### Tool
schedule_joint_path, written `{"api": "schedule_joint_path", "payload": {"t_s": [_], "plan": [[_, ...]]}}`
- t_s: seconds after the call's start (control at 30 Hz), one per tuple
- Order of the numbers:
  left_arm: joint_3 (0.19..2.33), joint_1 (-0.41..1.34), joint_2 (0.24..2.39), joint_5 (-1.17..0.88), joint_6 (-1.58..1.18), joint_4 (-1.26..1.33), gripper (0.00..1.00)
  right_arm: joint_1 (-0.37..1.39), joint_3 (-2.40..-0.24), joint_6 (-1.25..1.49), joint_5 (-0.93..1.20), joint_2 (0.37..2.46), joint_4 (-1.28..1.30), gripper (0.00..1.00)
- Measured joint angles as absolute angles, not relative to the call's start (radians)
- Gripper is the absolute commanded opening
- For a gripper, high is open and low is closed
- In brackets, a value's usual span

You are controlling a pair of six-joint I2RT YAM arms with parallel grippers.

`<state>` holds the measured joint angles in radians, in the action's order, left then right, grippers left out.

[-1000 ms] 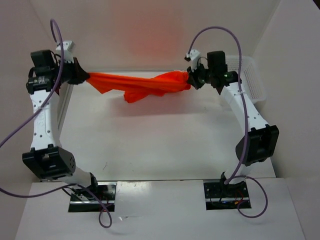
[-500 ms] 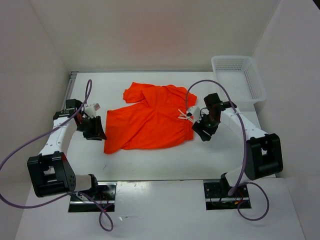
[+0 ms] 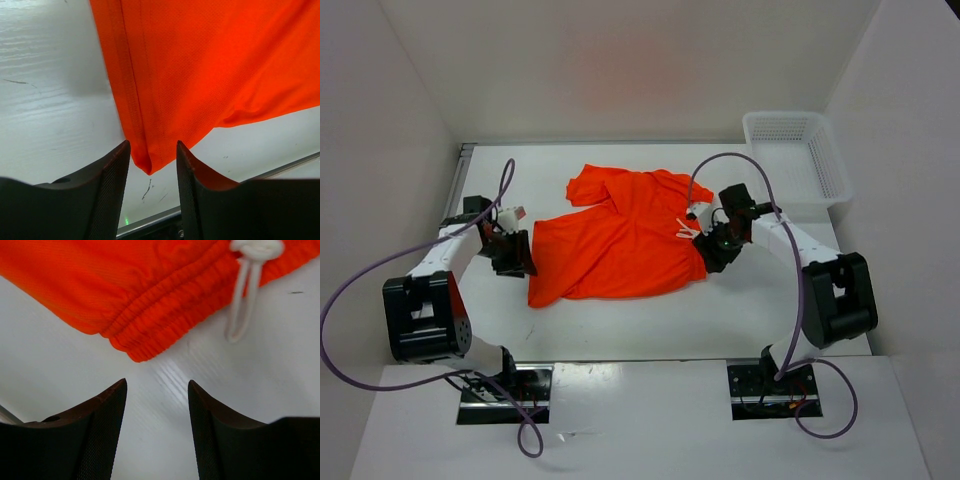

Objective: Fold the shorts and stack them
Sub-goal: Flatten the shorts out

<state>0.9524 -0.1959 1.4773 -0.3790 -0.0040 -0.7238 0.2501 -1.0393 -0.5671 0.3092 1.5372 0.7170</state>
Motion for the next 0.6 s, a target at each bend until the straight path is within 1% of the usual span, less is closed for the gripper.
{"api": "schedule_joint_path", "payload": {"t_s": [0.23, 0.4, 0.43, 0.53, 0.6], "plan": [[0.928, -0.114, 1.528, -0.352, -0.004, -0.709, 0.50, 0.356, -0.994, -0.523, 0.312, 1.582, 0.680, 0.57], [0.909, -0.059, 1.610, -0.307, -0.004, -0.712, 0.50, 0.360, -0.989, -0.489, 0.301, 1.613, 0.636, 0.57], [0.909, -0.056, 1.627, -0.294, -0.004, -0.711, 0.48, 0.360, -0.989, -0.485, 0.299, 1.618, 0.632, 0.57], [0.913, -0.056, 1.641, -0.284, -0.007, -0.722, 0.48, 0.360, -0.989, -0.471, 0.297, 1.626, 0.620, 0.57], [0.915, -0.056, 1.641, -0.280, -0.006, -0.727, 0.46, 0.360, -0.989, -0.466, 0.295, 1.628, 0.617, 0.57]]}}
